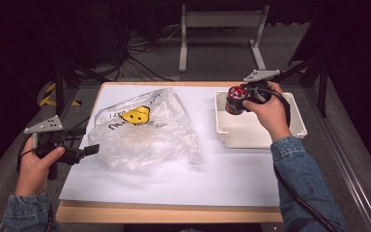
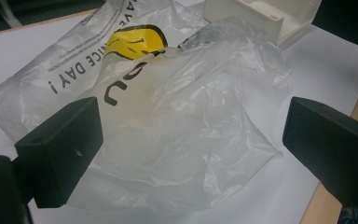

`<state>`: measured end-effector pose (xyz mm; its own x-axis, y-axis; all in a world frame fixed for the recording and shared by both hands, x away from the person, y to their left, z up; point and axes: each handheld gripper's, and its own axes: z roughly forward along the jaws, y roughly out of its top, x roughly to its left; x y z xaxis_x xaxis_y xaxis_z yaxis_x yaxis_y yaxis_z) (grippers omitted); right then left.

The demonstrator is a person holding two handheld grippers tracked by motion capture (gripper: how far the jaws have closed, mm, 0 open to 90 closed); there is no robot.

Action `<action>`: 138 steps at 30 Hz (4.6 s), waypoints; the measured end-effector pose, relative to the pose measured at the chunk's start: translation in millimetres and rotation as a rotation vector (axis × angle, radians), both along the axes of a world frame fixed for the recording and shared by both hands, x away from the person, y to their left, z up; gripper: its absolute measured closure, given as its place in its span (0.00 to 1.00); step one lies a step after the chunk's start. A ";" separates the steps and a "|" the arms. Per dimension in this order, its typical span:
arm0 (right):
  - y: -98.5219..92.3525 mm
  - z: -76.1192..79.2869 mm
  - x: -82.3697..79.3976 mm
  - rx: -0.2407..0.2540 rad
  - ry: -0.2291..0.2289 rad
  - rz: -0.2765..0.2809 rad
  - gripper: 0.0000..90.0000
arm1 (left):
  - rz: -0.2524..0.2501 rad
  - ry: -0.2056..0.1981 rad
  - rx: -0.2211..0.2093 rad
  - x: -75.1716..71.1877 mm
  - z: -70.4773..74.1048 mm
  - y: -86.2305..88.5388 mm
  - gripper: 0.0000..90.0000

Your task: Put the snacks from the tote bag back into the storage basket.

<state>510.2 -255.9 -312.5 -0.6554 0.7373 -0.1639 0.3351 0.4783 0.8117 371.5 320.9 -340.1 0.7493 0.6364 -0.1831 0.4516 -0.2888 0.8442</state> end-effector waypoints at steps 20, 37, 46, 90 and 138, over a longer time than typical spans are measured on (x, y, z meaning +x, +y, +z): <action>0.6 -41.5 10.0 -0.035 0.029 0.018 0.26 | 0.003 0.001 -0.002 -0.7 0.1 0.8 0.07; 5.4 -63.5 14.0 -0.038 0.038 0.040 0.26 | -0.001 -0.004 -0.003 -0.4 0.2 1.2 0.06; 7.7 -72.6 15.8 -0.049 0.046 0.060 0.26 | 0.001 -0.001 -0.004 -0.1 -0.4 1.6 0.06; 8.1 -86.1 11.2 -0.074 0.073 0.156 0.25 | -0.001 -0.001 -0.003 -0.6 0.2 0.9 0.06; -36.7 0.4 -127.7 0.268 0.009 0.247 0.06 | -0.108 0.052 0.021 -10.3 -20.4 -29.6 0.06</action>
